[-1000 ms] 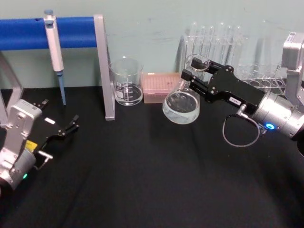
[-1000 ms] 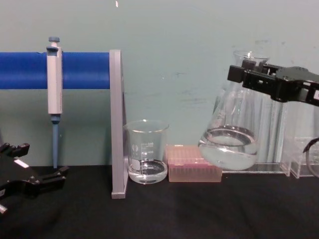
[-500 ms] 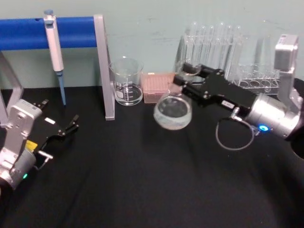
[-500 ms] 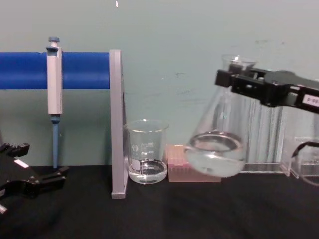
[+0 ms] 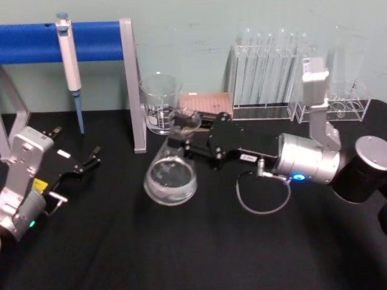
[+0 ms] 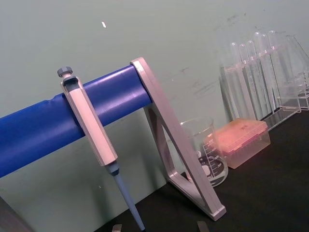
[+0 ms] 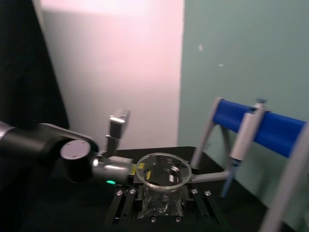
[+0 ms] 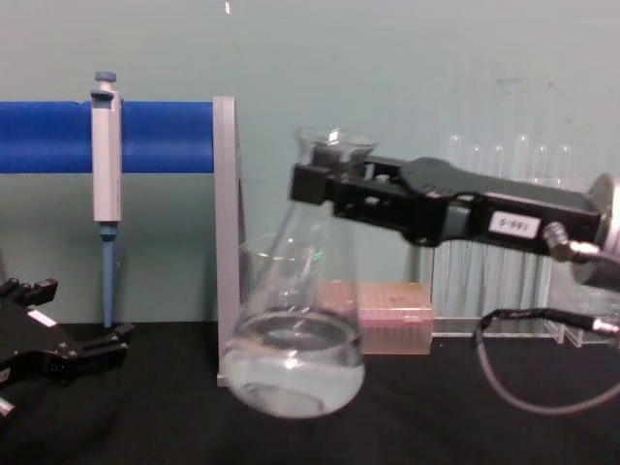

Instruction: Grasp the erlenmeyer flask with one hand, shake it three times, then place it back.

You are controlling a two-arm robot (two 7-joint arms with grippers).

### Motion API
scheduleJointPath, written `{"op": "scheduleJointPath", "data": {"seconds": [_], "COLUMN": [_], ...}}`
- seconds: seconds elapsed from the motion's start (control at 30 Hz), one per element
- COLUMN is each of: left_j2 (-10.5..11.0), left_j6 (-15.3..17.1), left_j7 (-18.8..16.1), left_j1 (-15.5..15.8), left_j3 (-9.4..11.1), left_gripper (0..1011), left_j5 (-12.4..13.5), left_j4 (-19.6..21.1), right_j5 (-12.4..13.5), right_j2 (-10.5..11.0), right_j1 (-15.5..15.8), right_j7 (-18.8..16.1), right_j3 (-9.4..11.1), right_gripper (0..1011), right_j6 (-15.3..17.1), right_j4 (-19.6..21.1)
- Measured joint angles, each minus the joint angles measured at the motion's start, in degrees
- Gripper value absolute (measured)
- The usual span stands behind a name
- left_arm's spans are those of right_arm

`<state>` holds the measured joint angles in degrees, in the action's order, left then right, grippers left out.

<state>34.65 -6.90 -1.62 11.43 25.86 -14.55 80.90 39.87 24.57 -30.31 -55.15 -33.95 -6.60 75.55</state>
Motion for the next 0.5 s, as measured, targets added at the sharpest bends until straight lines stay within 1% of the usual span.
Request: {"op": "scheduleJointPath", "data": {"seconds": [0.03, 0.17, 0.3, 0.43, 0.5], "left_j2": [0.0, 0.0, 0.0, 0.0, 0.0], "left_j6": [0.0, 0.0, 0.0, 0.0, 0.0], "left_j7": [0.0, 0.0, 0.0, 0.0, 0.0], "left_j1": [0.0, 0.0, 0.0, 0.0, 0.0], "left_j3": [0.0, 0.0, 0.0, 0.0, 0.0], "left_gripper": [1001, 1001, 1001, 1001, 1001], "left_j5": [0.0, 0.0, 0.0, 0.0, 0.0], "left_j4": [0.0, 0.0, 0.0, 0.0, 0.0], "right_j5": [0.19, 0.58, 1.06, 1.59, 1.74], "right_j2": [-0.25, -0.57, -0.67, -0.58, -0.32], "right_j1": [-0.25, -0.72, -0.89, -0.68, -0.26], "right_j7": [-0.71, -1.58, -1.66, -0.73, 0.66], "right_j3": [-0.69, -1.88, -2.5, -2.57, -2.27], "right_gripper": [449, 450, 450, 449, 449], "right_j6": [0.12, 0.28, 0.24, -0.19, -0.67], "right_j4": [-0.1, -0.25, -0.37, -0.37, -0.06]}}
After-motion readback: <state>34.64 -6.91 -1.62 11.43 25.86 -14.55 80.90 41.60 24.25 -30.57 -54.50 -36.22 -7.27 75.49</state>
